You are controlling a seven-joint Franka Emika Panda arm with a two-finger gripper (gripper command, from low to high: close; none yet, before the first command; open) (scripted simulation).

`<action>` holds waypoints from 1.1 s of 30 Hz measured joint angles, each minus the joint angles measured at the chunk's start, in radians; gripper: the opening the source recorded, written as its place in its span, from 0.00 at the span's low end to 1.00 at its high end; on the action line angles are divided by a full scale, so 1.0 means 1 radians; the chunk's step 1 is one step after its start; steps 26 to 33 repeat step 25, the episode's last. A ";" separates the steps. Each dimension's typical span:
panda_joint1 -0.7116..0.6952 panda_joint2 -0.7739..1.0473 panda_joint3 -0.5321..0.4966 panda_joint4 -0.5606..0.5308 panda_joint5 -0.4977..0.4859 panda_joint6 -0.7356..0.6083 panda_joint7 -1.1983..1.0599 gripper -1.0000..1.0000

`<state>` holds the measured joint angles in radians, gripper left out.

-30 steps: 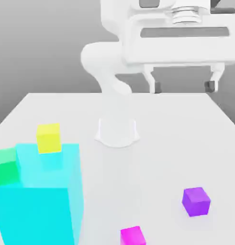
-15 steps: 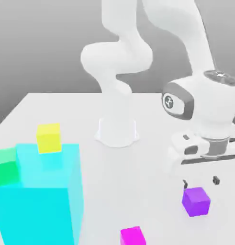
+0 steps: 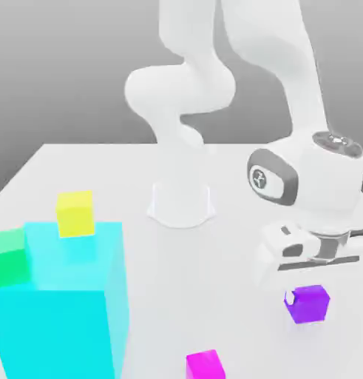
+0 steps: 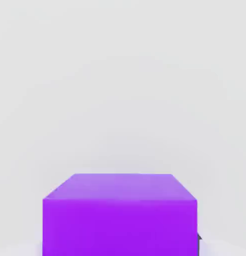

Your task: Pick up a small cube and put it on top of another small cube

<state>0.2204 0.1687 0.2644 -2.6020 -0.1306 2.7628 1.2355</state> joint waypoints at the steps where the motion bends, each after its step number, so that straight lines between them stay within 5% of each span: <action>1: -0.019 -0.033 -0.017 0.007 0.017 -0.039 -0.006 0.00; 17: -0.482 -0.547 -0.325 0.173 0.097 -0.712 0.071 0.00; 21: -0.515 -0.539 -0.352 0.108 0.099 -0.637 0.079 0.00; 22: -0.517 -0.526 -0.353 0.086 0.099 -0.603 0.079 1.00; 33: -0.517 -0.526 -0.353 0.086 0.099 -0.603 0.079 1.00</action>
